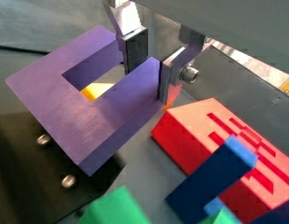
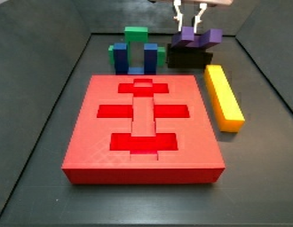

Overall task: Pick up the purple object. Move up. Place the purple object on the fixture. Regrasp the purple object. Move to above the board. Insert the purple object.
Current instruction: Place the purple object on the fixture.

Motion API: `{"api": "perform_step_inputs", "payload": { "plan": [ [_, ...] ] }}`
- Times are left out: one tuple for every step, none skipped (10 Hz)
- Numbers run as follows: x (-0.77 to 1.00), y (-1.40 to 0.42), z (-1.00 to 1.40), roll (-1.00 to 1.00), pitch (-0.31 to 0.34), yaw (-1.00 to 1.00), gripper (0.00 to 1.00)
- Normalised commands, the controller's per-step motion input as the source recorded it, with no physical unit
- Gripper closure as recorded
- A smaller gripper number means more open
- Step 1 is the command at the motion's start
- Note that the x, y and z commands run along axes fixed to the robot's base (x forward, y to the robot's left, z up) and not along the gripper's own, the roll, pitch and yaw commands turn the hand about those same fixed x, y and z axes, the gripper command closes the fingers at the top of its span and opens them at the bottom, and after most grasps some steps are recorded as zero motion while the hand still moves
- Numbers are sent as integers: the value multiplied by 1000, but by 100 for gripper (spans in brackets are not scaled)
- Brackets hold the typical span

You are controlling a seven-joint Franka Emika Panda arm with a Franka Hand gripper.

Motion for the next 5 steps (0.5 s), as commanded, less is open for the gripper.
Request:
{"api": "perform_step_inputs", "payload": {
  "plan": [
    [0,183,-54,0,0,20,100],
    [0,0,0,0,-20,0,100],
    [0,0,-249,-171,-246,0,100],
    [34,43,-317,-326,-243,0,100],
    [40,126,-291,-471,-246,-20,100]
  ]
}}
